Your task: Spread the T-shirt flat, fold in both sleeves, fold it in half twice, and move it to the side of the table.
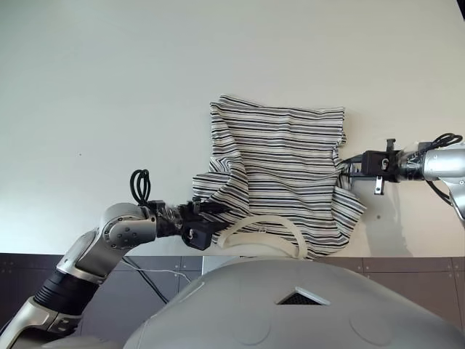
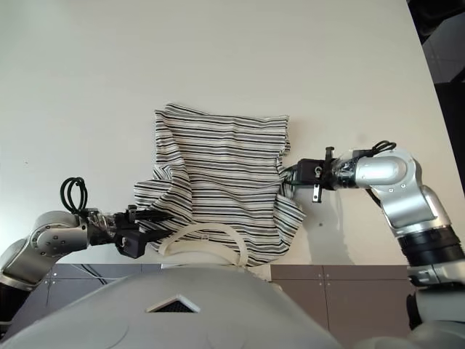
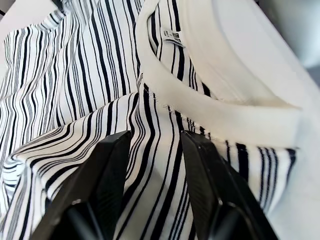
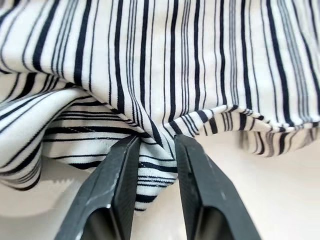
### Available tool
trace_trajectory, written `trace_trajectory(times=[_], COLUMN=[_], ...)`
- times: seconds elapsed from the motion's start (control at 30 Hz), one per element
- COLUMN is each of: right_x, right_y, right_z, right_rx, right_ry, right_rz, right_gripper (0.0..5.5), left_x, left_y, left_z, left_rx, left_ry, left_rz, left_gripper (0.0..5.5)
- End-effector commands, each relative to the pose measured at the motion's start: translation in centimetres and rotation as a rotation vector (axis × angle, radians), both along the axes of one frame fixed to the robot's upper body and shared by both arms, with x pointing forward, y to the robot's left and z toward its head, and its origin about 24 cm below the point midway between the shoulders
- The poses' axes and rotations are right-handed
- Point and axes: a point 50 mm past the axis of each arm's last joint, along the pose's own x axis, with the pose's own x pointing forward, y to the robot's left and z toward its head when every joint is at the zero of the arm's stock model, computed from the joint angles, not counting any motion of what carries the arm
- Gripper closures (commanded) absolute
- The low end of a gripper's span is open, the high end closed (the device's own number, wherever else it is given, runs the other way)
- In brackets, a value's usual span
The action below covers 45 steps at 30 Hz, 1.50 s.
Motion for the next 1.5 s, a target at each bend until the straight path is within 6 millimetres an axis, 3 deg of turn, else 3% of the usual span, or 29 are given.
trace_trajectory(times=[0.03, 0.13, 0.3, 0.43, 0.53, 0.63, 0.73, 0.8, 0.9, 1.07, 1.2, 1.37, 1.5], right_x=[1.3, 2.2, 3.0, 1.5, 0.7, 1.7, 2.7, 2.9, 3.3, 3.9, 4.0, 4.3, 4.2], right_y=[-0.8, -0.5, -0.7, -1.2, -1.6, -1.3, -0.5, 0.2, 1.2, 2.2, 2.6, 3.2, 3.8], right_z=[-2.0, -2.1, -1.6, 0.5, 2.4, 4.4, 4.9, 4.7, 4.9, 4.7, 4.6, 4.8, 4.8], right_rx=[-0.086, -0.092, -0.145, -0.088, -0.124, -0.141, -0.129, -0.12, -0.093, -0.078, -0.066, -0.049, -0.034], right_ry=[-0.094, -0.16, -0.231, -0.138, -0.087, -0.139, -0.191, -0.197, -0.217, -0.228, -0.231, -0.245, -0.255], right_rz=[-0.043, -0.029, 0.01, 0.036, 0.069, 0.067, 0.079, 0.097, 0.119, 0.153, 0.163, 0.179, 0.205], right_gripper=[4.26, 4.26, 4.26, 4.26, 4.26, 4.26, 4.26, 4.26, 4.26, 4.26, 4.26, 4.26, 4.26], left_x=[-2.0, -1.4, 0.2, 3.6, 6.0, 11.0, 17.5, 19.9, 21.8, 23.1, 23.0, 22.5, 22.6], left_y=[2.6, 2.3, 1.2, 1.5, 0.3, 0.1, 0.0, -1.0, -1.6, -1.4, -1.5, -0.5, 1.4], left_z=[-2.9, -2.3, 1.1, 5.0, 8.1, 10.0, 9.3, 7.8, 5.4, 3.0, 1.7, 0.0, -1.0], left_rx=[0.169, 0.078, -0.16, -0.315, -0.44, -0.48, -0.3, -0.176, -0.04, 0.078, 0.099, 0.161, 0.242], left_ry=[0.113, 0.134, 0.216, 0.202, 0.18, 0.0, -0.242, -0.284, -0.276, -0.231, -0.171, -0.138, -0.173], left_rz=[-0.01, 0.065, 0.23, 0.369, 0.406, 0.544, 0.628, 0.584, 0.507, 0.414, 0.384, 0.422, 0.54], left_gripper=[3.64, 3.64, 3.64, 3.64, 3.64, 3.64, 3.64, 3.64, 3.64, 3.64, 3.64, 3.64, 3.64])
